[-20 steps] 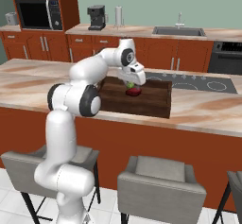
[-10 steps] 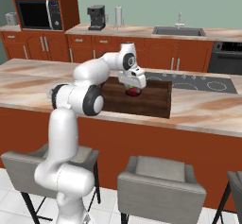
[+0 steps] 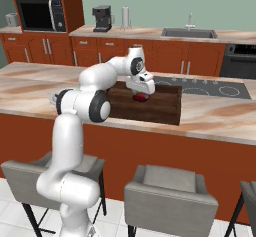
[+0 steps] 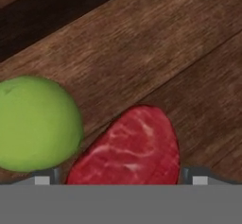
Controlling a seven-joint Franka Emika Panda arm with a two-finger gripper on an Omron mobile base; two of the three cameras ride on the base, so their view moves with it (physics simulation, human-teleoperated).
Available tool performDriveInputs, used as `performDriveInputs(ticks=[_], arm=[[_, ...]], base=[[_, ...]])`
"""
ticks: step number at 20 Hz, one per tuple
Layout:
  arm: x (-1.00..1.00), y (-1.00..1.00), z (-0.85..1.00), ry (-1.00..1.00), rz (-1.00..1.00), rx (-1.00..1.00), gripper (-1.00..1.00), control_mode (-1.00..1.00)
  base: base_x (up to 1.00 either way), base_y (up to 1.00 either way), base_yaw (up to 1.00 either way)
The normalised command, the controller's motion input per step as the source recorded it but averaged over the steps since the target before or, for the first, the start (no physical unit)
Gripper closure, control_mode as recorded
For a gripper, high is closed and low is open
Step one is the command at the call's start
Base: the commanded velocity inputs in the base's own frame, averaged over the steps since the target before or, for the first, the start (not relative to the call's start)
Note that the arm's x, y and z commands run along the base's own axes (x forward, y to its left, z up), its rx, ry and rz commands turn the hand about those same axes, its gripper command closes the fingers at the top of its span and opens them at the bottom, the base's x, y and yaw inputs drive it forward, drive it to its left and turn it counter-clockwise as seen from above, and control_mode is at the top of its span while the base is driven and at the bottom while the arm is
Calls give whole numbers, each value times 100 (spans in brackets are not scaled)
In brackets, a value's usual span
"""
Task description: Create a steak meal by picking up the steak and asparagus from the tray and placing them on the plate. Leave the lime on the tray.
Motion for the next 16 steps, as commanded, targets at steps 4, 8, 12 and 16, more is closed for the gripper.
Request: performDriveInputs(ticks=[4, 8, 12, 16], arm=[[14, 7, -12, -7, 0, 0, -100, -100], [13, 7, -10, -9, 0, 0, -100, -100], [0, 0, -34, -12, 0, 0, -100, -100], [0, 0, -56, -14, 0, 0, 100, -100]], base=[[0, 0, 0], [0, 0, 0], [0, 0, 0], [0, 0, 0]])
